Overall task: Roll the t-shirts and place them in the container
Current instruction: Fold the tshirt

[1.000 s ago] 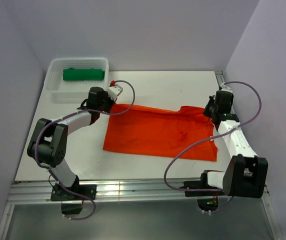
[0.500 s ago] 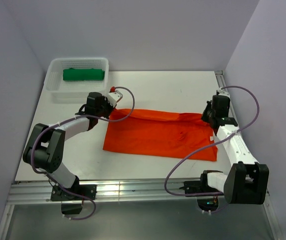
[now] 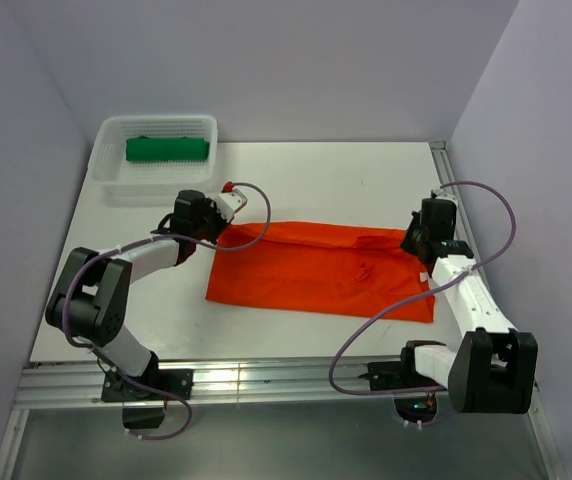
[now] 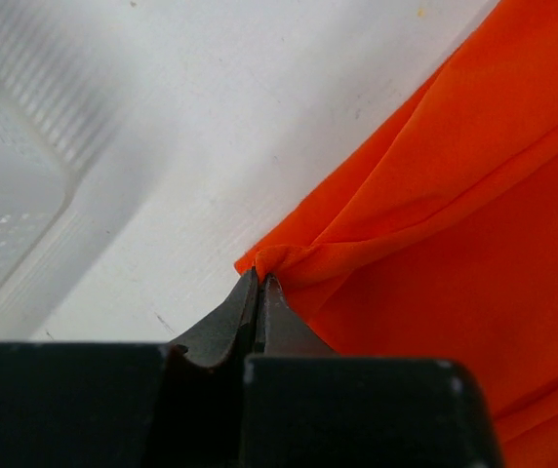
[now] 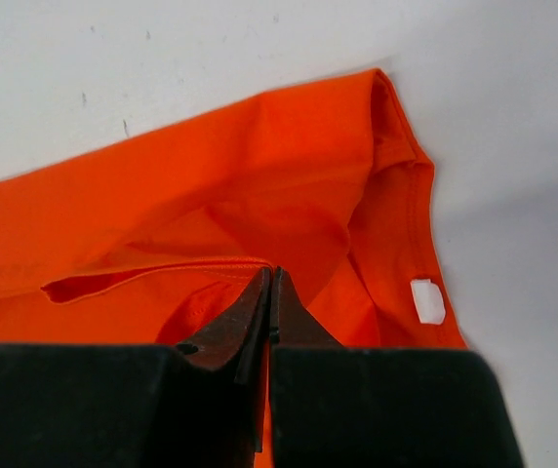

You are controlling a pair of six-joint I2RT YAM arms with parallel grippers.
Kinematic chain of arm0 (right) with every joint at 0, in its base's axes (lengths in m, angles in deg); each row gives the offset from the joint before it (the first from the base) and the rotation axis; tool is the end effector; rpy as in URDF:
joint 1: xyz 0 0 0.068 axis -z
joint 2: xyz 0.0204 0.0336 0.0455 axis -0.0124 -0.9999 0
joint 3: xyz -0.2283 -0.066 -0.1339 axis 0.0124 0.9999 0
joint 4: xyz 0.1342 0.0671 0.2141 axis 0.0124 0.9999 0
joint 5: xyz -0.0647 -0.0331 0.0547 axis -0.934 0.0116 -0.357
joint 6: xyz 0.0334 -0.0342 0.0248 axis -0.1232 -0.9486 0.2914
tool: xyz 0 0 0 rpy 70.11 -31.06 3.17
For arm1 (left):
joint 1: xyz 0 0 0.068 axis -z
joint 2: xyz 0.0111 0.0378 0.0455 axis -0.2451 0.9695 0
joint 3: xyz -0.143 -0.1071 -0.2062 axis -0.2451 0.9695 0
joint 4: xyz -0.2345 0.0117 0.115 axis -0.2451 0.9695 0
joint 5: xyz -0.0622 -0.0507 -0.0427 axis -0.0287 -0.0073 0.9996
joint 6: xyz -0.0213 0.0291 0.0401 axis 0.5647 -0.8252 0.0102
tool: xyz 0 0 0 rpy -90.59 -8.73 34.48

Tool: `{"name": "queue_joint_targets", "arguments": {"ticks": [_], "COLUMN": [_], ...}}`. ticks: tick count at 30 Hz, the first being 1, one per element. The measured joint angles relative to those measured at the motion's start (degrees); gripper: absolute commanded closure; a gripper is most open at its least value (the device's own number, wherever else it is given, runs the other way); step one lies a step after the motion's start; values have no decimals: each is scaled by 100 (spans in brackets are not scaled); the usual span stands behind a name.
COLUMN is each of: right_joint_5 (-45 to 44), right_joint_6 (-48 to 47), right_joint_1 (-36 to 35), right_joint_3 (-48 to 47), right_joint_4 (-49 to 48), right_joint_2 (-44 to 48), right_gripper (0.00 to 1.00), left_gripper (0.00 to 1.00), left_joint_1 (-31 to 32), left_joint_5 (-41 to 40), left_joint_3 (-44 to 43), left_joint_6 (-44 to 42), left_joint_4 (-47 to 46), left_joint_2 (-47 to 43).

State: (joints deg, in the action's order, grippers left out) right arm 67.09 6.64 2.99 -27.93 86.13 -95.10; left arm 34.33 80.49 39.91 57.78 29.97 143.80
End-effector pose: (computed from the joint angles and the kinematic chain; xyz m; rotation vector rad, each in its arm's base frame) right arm 0.2361 -0.0183 0.2384 0.4630 2.2606 0.0265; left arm 0.3172 -0.1234 0.1903 0.9162 1.9136 -0.1476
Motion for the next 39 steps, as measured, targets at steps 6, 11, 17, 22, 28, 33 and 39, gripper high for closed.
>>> {"name": "queue_joint_targets", "arguments": {"ticks": [6,11,17,22,28,33,39], "right_joint_5": [-17,-22,-20,-20,-22,-24,-39], "right_joint_6": [101,175,258,310,400,437,505], "right_joint_1": [-9,-9,-9,-9,-9,-9,-9], "right_joint_3": [96,96,146,173,203,208,210], "right_joint_4": [138,175,208,247,282,313,424], "right_joint_2": [2,85,308,343,407,485,511], "right_gripper": [100,100,100,100,100,100,100], "left_gripper": [100,100,100,100,100,100,100], "left_joint_1": [11,22,33,37,72,85,92], "left_joint_5": [26,57,70,105,109,109,107], "left_joint_3": [234,339,358,363,393,457,457], "left_joint_6": [-79,-105,-127,-146,-153,-166,-170], "left_joint_4": [4,0,11,70,101,111,125], "left_joint_2": [-57,-269,-400,-411,-446,-479,-540]}}
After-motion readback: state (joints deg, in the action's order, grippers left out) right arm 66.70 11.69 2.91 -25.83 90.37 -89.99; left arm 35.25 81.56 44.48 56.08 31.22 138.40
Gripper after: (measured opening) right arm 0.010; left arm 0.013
